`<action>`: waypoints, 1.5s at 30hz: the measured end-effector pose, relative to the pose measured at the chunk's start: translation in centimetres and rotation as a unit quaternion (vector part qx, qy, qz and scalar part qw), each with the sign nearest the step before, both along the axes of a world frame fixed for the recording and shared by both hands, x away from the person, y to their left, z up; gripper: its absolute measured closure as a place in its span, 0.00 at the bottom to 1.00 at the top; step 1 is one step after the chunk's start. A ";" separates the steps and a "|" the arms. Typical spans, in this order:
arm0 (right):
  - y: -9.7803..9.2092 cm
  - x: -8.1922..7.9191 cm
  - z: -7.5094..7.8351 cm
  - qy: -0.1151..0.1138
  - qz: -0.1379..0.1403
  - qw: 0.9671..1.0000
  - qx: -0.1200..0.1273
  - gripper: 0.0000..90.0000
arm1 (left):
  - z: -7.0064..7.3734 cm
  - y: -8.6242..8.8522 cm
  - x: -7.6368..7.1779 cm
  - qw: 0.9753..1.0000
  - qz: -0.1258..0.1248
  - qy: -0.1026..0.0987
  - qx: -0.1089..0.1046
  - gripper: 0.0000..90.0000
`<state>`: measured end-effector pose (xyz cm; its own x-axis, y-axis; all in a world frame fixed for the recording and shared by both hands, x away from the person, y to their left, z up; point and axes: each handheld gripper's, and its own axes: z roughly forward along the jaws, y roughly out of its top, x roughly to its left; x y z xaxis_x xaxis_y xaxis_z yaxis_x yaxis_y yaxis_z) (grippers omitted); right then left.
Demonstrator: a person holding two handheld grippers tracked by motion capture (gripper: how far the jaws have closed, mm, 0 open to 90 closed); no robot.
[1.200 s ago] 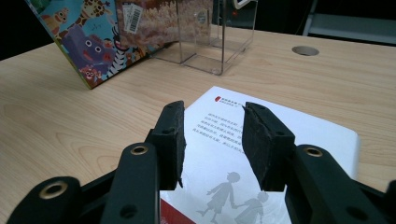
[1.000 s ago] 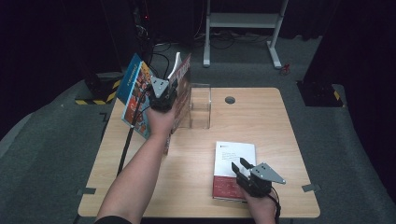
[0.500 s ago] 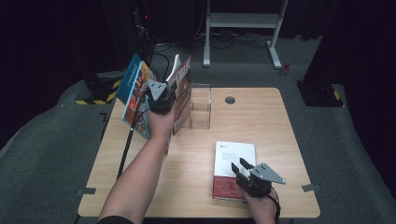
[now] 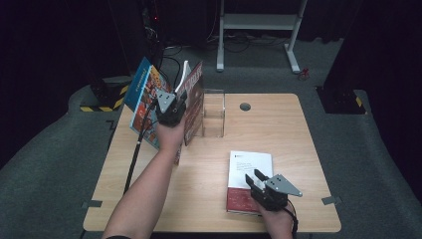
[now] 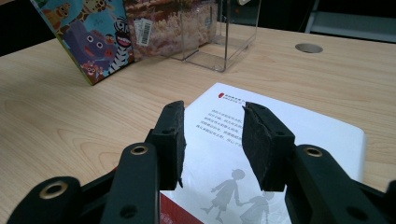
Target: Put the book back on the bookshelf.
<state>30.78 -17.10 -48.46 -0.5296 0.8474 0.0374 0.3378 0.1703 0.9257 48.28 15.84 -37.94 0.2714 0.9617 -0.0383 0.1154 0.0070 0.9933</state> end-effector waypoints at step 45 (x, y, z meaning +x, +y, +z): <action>0.2 0.0 -0.1 -0.002 0.001 1.000 -0.004 0.66 | 0.0 1.1 -1.0 0.995 0.027 0.073 0.060 0.85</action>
